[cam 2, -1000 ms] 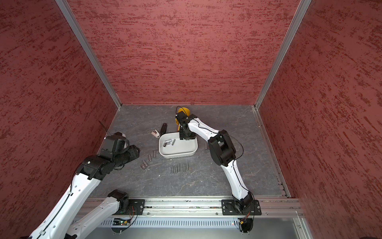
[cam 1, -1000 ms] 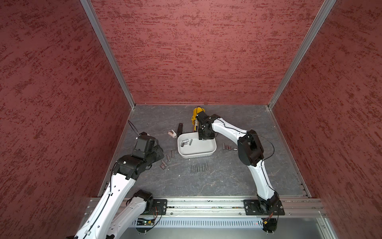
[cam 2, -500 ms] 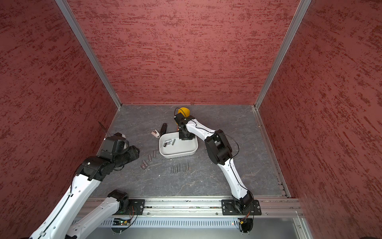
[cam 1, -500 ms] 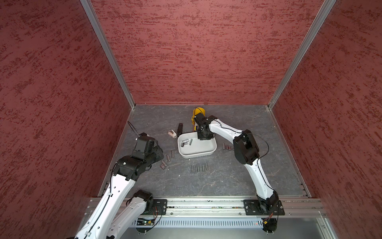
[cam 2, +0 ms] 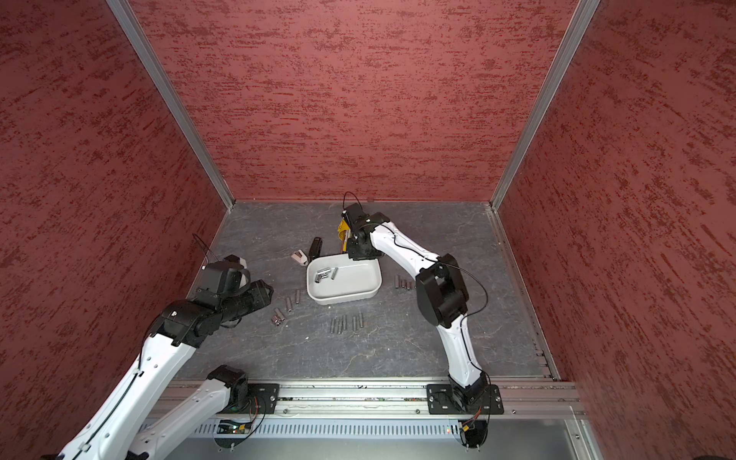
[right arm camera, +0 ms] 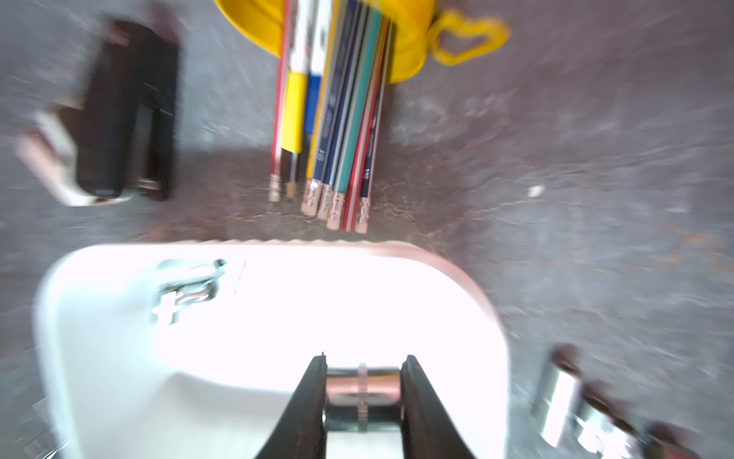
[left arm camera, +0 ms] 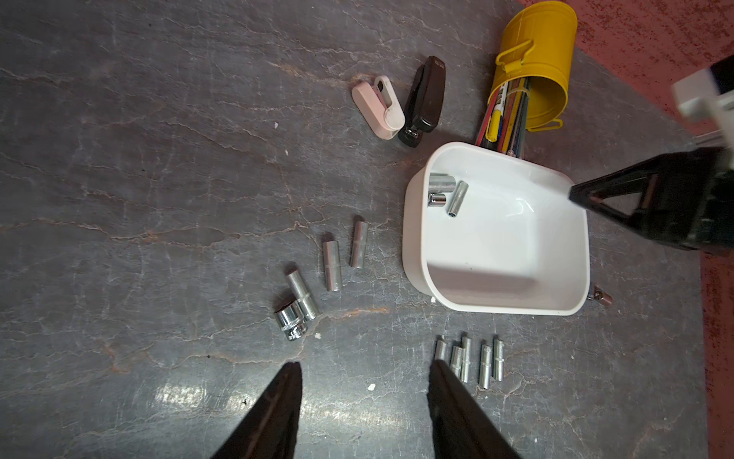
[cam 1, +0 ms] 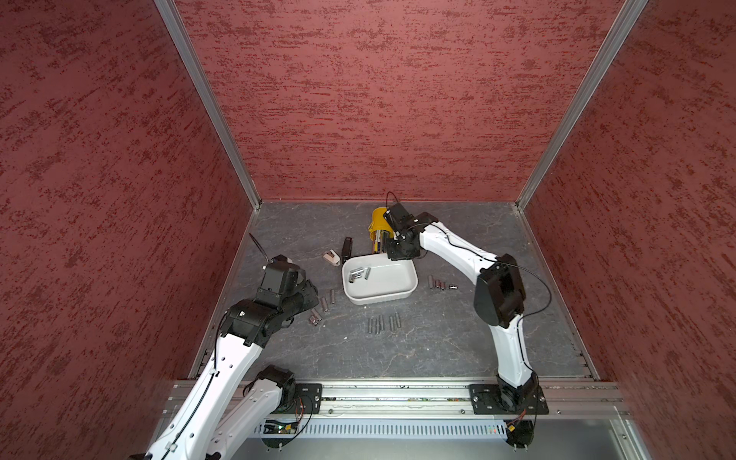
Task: Take out the socket from the storage box
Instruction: Place the socket head at the center of the board.
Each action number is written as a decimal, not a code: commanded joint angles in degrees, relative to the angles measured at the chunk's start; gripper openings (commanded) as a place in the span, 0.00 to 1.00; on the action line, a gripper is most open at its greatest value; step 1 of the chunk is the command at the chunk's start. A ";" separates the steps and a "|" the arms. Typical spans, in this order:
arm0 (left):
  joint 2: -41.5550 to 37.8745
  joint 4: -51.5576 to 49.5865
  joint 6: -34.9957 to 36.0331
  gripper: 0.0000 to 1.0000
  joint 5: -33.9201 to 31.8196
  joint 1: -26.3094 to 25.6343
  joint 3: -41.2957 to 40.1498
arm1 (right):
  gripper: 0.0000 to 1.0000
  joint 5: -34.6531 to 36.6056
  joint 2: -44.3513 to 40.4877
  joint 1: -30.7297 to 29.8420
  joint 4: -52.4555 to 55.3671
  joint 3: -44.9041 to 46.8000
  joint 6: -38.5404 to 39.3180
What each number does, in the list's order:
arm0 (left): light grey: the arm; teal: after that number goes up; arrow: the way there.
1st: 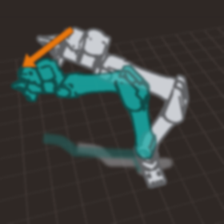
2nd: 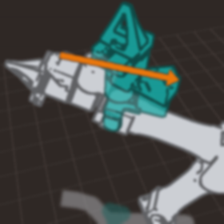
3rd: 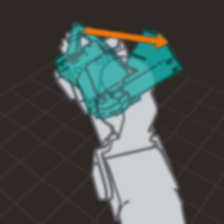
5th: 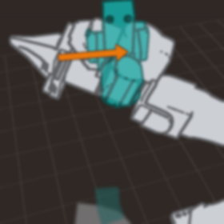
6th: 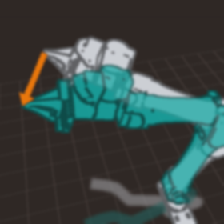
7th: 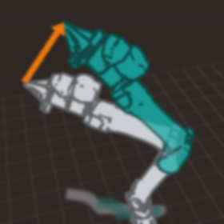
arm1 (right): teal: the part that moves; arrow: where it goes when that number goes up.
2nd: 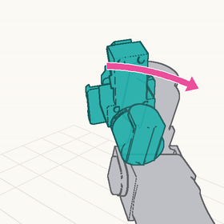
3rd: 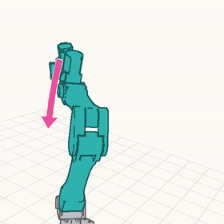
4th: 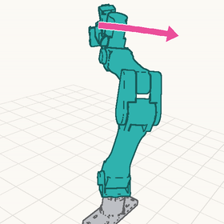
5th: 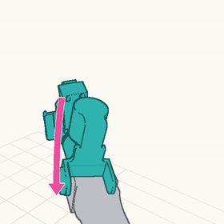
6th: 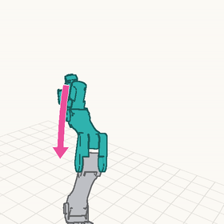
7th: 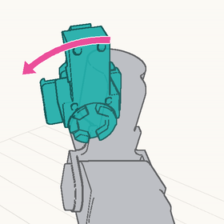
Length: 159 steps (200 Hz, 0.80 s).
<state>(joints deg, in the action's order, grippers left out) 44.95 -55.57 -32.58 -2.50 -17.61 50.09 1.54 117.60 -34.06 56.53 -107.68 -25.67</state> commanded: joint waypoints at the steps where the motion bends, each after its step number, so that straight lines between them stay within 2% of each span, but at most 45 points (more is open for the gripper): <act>1: 0.05 2.04 1.46 0.55 3.06 0.48 -0.60 | 0.23 1.19 -7.75 4.08 -1.00 5.51 1.23; 43: 1.66 4.16 1.63 0.55 5.46 0.51 -1.34 | 0.23 1.26 -19.87 13.67 -5.40 22.72 0.83; 72: 3.34 5.44 1.46 0.55 6.51 0.53 -1.97 | 0.24 0.51 -24.32 19.19 -9.00 34.77 0.18; 111: 4.45 6.17 1.76 0.56 7.25 0.55 -2.37 | 0.24 0.19 -23.96 23.12 -13.40 44.26 0.35; 159: 5.36 6.34 2.10 0.56 7.69 0.70 -2.45 | 0.26 0.20 -19.70 24.04 -16.20 46.33 1.23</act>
<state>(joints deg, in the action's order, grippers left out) 50.17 -50.41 -31.40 4.49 -17.34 48.21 1.93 95.81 -10.48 44.62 -61.39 -25.02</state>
